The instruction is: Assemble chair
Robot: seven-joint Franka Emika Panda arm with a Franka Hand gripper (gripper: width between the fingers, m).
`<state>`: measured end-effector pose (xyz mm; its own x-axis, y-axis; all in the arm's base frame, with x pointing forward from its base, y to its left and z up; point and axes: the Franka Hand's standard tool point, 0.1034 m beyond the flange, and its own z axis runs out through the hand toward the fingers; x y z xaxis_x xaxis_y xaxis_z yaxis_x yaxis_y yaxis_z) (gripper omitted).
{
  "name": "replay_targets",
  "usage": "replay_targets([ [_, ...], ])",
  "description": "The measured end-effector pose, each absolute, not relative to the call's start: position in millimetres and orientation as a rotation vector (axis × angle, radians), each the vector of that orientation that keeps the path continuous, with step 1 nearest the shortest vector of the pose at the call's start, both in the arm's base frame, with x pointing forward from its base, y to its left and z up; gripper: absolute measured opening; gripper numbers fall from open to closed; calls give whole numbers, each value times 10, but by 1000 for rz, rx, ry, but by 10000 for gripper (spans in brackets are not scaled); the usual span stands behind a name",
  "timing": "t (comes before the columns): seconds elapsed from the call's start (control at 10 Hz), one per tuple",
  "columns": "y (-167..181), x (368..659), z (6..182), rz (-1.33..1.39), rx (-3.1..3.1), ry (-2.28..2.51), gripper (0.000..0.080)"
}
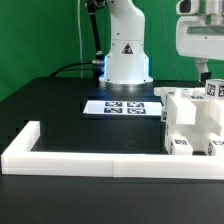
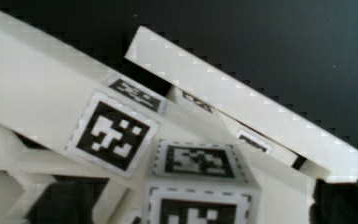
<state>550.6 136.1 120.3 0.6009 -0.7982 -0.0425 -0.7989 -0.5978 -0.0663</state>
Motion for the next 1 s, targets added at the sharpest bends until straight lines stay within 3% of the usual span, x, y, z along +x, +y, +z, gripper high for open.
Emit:
replay_targets([
  [1.0,1336,5514,1198,-45,-3087,-46,649],
])
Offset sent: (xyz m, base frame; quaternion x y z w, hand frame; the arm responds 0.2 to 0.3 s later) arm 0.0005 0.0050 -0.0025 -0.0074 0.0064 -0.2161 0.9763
